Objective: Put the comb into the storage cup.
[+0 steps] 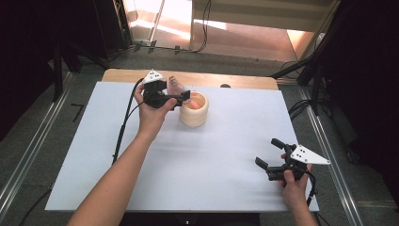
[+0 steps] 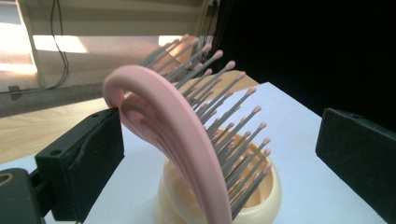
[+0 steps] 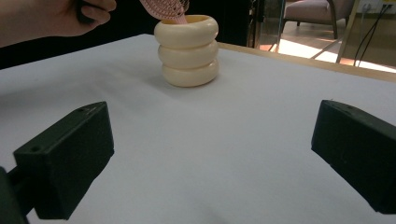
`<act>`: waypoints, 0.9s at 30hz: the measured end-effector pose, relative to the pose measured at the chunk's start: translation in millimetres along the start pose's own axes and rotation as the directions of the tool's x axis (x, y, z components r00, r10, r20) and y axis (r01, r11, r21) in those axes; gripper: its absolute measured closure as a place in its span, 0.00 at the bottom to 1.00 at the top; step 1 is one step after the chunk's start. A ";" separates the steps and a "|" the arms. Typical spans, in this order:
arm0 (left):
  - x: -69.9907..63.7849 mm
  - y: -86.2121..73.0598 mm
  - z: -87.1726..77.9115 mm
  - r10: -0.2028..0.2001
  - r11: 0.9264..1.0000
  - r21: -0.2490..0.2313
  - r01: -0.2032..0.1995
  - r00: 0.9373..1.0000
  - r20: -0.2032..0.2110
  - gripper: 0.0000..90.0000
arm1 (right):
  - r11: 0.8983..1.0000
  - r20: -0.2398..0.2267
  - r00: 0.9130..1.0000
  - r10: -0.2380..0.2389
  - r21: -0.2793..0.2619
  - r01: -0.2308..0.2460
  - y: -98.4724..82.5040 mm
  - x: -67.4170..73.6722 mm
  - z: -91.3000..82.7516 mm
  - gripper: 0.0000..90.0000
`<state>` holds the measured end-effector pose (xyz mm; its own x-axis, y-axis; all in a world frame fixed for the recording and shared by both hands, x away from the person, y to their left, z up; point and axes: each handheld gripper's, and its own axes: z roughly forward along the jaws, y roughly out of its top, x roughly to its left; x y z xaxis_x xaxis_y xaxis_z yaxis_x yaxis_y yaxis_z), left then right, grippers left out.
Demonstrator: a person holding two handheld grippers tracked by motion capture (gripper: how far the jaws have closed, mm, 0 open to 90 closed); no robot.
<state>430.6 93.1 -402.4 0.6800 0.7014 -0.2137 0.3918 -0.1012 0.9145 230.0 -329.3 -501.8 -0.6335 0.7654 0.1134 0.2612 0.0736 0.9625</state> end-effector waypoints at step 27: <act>-1.4 -14.5 -37.6 0.045 0.998 -0.049 -0.044 0.999 0.027 0.00 | 1.000 0.005 1.000 0.000 0.004 0.000 0.3 1.0 1.3 0.00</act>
<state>400.6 120.0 -402.5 0.7133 0.6770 -0.1813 0.3309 -0.0973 0.9386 230.3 -327.7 -501.7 -0.6296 0.7689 0.1116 0.2639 0.0765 0.9615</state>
